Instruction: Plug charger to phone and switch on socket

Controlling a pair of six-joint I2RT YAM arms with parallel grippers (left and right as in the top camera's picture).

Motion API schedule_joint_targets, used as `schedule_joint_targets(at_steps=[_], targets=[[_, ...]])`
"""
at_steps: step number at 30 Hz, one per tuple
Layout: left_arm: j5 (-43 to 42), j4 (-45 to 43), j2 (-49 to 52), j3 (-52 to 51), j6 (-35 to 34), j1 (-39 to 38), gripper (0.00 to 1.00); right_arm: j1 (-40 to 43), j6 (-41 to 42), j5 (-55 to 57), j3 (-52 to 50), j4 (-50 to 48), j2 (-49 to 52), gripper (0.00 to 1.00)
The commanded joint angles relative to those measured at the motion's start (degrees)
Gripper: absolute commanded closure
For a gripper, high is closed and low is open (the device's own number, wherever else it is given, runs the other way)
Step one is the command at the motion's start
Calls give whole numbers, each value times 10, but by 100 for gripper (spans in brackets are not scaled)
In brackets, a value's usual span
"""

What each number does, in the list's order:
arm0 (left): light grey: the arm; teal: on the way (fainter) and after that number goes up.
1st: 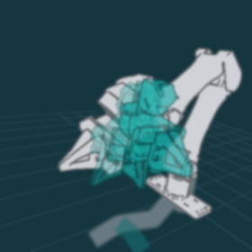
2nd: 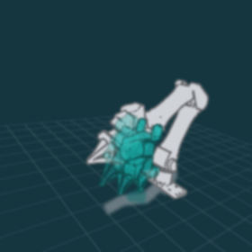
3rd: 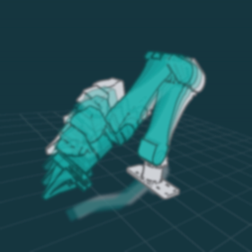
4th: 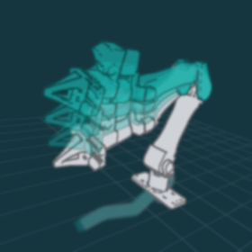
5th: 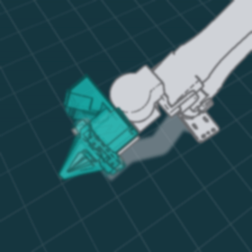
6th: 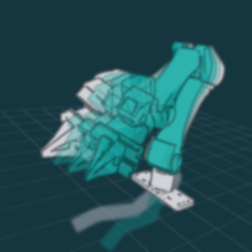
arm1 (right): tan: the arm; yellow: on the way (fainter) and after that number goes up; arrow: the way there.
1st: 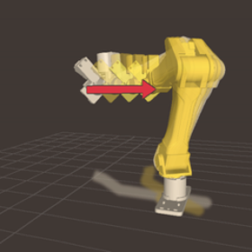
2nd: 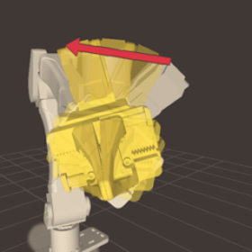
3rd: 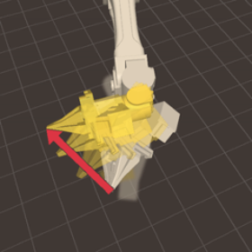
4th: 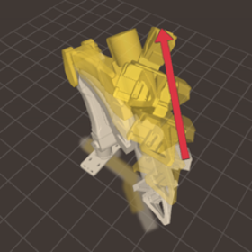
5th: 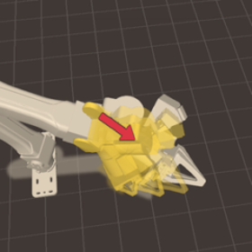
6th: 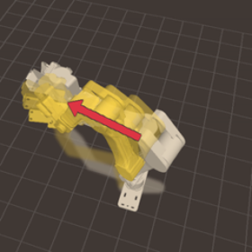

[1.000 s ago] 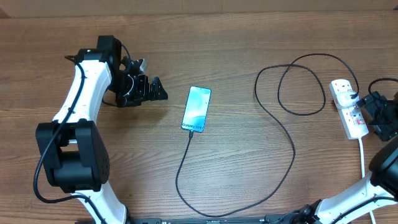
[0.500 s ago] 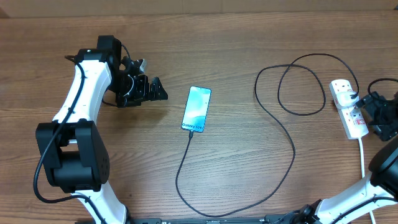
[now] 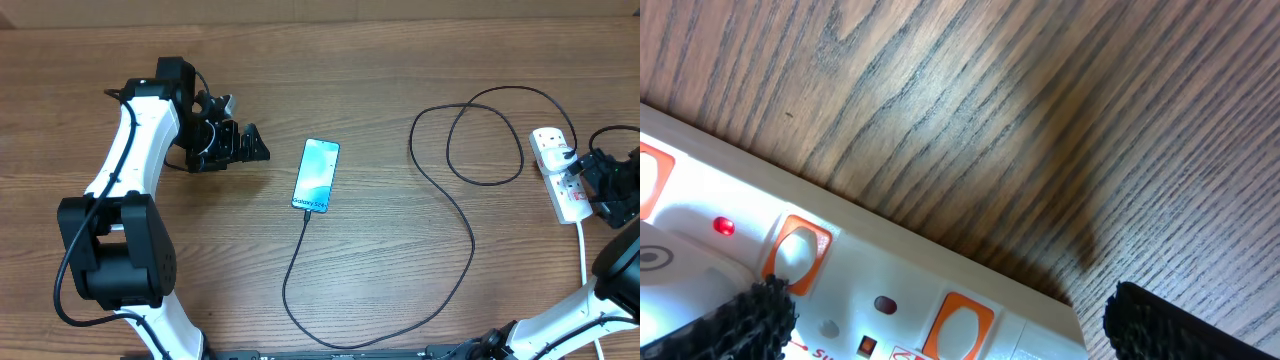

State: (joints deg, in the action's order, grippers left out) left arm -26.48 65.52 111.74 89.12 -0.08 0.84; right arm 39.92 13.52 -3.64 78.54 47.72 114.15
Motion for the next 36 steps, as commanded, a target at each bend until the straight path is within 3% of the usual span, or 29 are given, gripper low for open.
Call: schedule_joint_targets(at_steps=[1,10,36], targets=[[1,0,-13,1,-2,-1,0,-10,9,13,-15,11,17,0],[1,0,-13,1,-2,-1,0,14,44,40,18,25,-39,0],[1,0,-13,1,-2,-1,0,2,25,10,-17,-31,-35,0]])
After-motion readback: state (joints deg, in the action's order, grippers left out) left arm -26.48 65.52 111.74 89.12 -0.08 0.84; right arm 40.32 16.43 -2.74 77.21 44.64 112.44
